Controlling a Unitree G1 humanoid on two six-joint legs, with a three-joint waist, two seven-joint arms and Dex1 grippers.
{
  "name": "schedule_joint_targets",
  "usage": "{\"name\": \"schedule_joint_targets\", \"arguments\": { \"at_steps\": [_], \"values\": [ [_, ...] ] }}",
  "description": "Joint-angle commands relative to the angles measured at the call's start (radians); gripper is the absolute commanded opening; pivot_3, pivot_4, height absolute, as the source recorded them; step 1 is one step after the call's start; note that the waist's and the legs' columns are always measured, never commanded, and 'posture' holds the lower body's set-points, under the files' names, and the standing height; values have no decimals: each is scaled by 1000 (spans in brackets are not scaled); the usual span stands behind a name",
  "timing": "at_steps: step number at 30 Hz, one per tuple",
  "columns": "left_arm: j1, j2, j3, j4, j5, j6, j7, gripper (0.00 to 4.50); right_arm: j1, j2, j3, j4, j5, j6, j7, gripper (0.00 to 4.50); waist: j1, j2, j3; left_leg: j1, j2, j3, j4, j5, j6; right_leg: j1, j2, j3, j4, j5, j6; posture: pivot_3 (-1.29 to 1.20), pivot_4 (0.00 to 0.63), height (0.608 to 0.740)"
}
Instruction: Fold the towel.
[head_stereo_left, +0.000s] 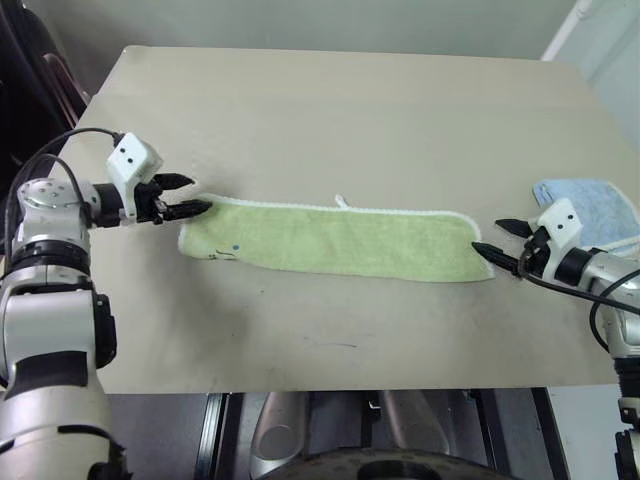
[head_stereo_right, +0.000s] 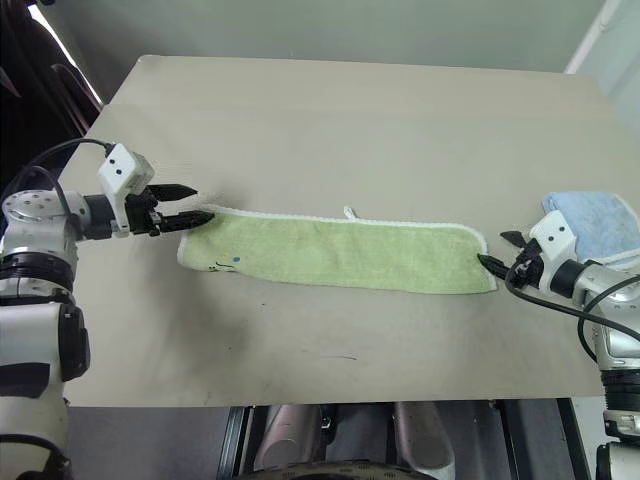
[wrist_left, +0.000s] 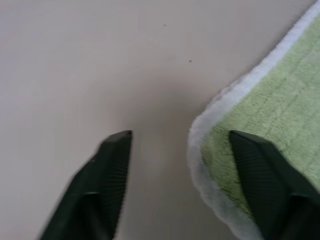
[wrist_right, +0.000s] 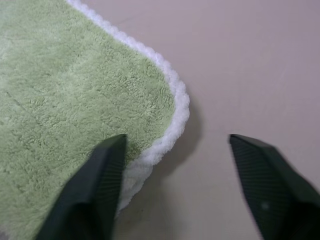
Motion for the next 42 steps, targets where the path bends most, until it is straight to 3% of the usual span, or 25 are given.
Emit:
{"name": "schedule_joint_targets", "arguments": {
  "at_steps": [1, 6, 13, 17, 21, 26, 34, 42],
  "values": [
    [-17, 8, 67, -6, -20, -73, 99, 4474, -17, 3, -75, -39, 65, 36, 0, 4500, 0, 0, 0, 0, 0, 0, 0, 0, 0, 0, 0, 0, 0, 0, 0, 0, 150, 697],
    [-42, -10, 179, -12, -87, -138, 174, 4474, 5, 18, -173, -118, 187, 217, -51, 4500, 1, 0, 0, 0, 0, 1, 0, 0, 0, 0, 0, 0, 0, 0, 0, 0, 150, 697],
    [-83, -136, 230, -122, -217, -33, -92, 4474, 95, 32, -367, -302, 572, 773, -178, 4500, 14, 0, 0, 0, -2, 1, 0, 1, 1, 1, -1, 0, 1, -3, 1, 0, 150, 697],
    [22, -198, 194, -305, -272, 82, -260, 4474, 138, 64, -458, -330, 692, 930, -276, 4500, 12, 0, 0, 0, -3, 1, 0, 0, 1, 2, -1, 0, 0, -3, 2, 0, 150, 697],
    [151, -250, 163, -517, -317, 180, -285, 4474, 143, 116, -575, -321, 874, 1053, -399, 4500, 4, 0, 0, 0, -3, 2, 0, 0, 2, 2, -1, 2, 0, -3, 4, 0, 150, 697],
    [271, -312, 125, -734, -364, 291, -245, 4474, 202, 183, -636, -312, 1049, 1115, -560, 4500, 6, 0, 0, 1, -3, 1, 0, 1, 3, 3, -1, 2, 0, -8, 14, 0, 150, 697],
    [429, -364, 42, -1003, -389, 376, -189, 4474, 326, 213, -582, -365, 1276, 1047, -770, 4500, 9, 1, -1, 7, -3, 0, 0, -2, 4, 11, -1, 2, -1, -10, 17, 0, 150, 697],
    [504, -399, -21, -1129, -401, 408, -136, 4474, 270, 185, -483, -296, 1354, 942, -865, 4500, 6, 1, -1, 15, -3, -1, 0, -7, 4, 20, -1, 2, -5, -11, 17, 0, 150, 697]
  ]
}}
